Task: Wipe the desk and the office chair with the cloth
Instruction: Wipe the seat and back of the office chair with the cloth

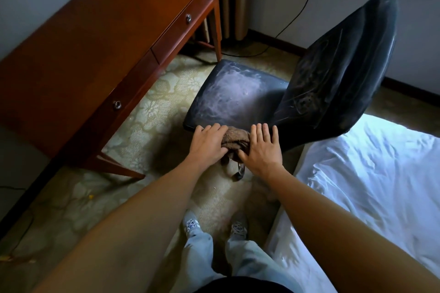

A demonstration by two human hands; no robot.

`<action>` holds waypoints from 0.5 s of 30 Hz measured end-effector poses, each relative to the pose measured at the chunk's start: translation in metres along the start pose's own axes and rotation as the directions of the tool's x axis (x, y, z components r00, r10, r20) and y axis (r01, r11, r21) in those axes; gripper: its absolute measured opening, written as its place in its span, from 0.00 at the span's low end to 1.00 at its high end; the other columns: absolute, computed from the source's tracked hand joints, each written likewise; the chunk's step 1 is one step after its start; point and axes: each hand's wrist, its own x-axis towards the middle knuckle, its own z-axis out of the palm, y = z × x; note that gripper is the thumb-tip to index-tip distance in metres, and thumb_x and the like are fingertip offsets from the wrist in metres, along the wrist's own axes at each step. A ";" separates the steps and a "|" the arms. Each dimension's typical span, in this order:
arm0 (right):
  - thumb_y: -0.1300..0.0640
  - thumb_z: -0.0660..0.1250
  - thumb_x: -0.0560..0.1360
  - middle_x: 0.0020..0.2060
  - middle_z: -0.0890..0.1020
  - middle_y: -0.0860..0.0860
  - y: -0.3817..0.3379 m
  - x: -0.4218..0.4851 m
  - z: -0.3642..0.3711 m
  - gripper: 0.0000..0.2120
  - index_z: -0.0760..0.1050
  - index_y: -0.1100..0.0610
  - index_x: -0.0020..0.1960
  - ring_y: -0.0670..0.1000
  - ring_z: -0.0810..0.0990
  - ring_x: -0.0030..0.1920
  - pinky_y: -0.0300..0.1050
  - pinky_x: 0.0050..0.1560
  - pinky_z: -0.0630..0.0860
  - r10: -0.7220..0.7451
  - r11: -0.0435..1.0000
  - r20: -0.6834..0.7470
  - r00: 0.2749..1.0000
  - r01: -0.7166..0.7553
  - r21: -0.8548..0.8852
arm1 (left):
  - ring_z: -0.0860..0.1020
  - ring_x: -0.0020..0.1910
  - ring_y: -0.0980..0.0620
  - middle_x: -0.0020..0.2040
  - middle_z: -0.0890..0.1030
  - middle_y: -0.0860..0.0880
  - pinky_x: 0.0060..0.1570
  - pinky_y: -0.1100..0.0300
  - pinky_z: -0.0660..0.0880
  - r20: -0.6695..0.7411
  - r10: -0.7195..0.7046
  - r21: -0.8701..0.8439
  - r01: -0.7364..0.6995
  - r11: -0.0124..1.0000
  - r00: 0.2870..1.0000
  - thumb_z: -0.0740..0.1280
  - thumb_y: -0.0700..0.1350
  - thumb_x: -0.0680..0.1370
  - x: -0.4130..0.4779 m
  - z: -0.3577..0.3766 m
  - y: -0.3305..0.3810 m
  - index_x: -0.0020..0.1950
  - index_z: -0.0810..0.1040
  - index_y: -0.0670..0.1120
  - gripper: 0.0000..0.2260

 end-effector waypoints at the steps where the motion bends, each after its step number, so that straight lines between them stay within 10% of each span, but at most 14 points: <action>1: 0.33 0.40 0.80 0.81 0.48 0.59 0.005 0.002 0.000 0.42 0.41 0.62 0.81 0.60 0.42 0.81 0.63 0.78 0.41 -0.003 1.000 -0.004 1.000 0.003 -0.001 | 0.74 0.62 0.48 0.63 0.76 0.50 0.61 0.50 0.65 -0.002 0.007 0.004 -0.007 1.000 1.000 0.70 0.54 0.74 0.004 0.000 0.004 0.72 0.69 0.51 0.28; 15: 0.32 0.37 0.80 0.80 0.48 0.65 0.035 0.028 0.014 0.45 0.42 0.67 0.80 0.61 0.44 0.81 0.57 0.79 0.38 0.121 0.992 0.147 0.982 -0.124 0.017 | 0.74 0.61 0.47 0.63 0.76 0.50 0.60 0.51 0.64 -0.006 0.066 0.038 -0.066 0.997 0.998 0.70 0.52 0.75 0.050 0.010 0.029 0.73 0.68 0.50 0.27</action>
